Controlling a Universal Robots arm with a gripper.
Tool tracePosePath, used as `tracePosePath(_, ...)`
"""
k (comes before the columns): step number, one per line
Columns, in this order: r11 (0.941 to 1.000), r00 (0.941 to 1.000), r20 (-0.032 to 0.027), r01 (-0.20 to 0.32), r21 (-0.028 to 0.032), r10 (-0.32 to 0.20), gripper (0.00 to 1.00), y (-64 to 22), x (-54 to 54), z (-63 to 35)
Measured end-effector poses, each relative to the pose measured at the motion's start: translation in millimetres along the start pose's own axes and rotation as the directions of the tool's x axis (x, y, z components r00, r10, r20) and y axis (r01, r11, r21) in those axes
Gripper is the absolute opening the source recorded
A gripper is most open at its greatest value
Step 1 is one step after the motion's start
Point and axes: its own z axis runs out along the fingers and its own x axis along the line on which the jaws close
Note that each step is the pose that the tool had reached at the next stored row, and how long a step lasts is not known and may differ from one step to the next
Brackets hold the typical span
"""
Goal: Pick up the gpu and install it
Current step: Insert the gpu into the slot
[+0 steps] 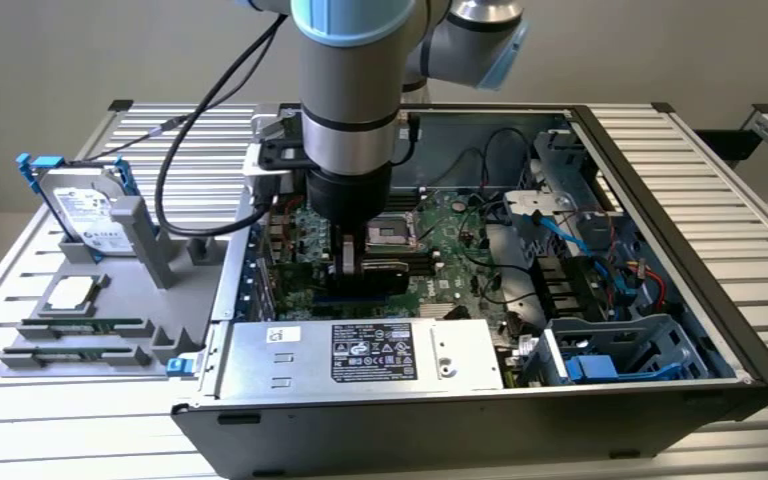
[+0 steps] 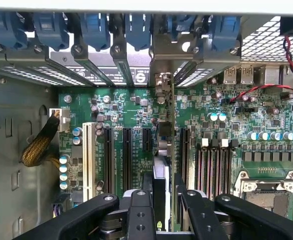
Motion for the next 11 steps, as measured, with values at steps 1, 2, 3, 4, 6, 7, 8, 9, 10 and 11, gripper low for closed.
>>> tracePosePath(1, 1.0000, 1.0000, 0.0009, 0.000, -0.0001, 0.000, 0.27, -0.1, 0.3, 0.0)
tracePosePath(2, 1.0000, 1.0000, 0.0016, 0.000, -0.0002, 0.000, 0.27, -0.4, 0.5, 0.0)
tracePosePath(3, 1.0000, 1.0000, 0.0022, 0.000, -0.0002, 0.000, 0.27, -0.7, 0.6, 0.0)
tracePosePath(4, 1.0000, 1.0000, 0.0029, 0.000, -0.0002, 0.000, 0.27, -0.9, 0.7, 0.0)
tracePosePath(6, 1.0000, 1.0000, 0.0043, 0.000, -0.0002, 0.000, 0.27, -1.3, 1.0, 0.1)
tracePosePath(7, 1.0000, 1.0000, 0.0051, 0.000, -0.0003, 0.000, 0.27, -1.5, 1.0, 0.1)
tracePosePath(8, 1.0000, 1.0000, 0.0058, 0.000, -0.0004, 0.000, 0.27, -1.7, 1.1, 0.2)
tracePosePath(9, 1.0000, 1.0000, 0.0066, 0.000, -0.0006, 0.000, 0.27, -1.8, 1.2, 0.2)
tracePosePath(10, 1.0000, 1.0000, 0.0073, 0.000, -0.0007, 0.000, 0.27, -1.8, 1.2, 0.3)
tracePosePath(11, 1.0000, 1.0000, 0.0079, 0.000, -0.0010, 0.000, 0.27, -1.9, 1.2, 0.3)
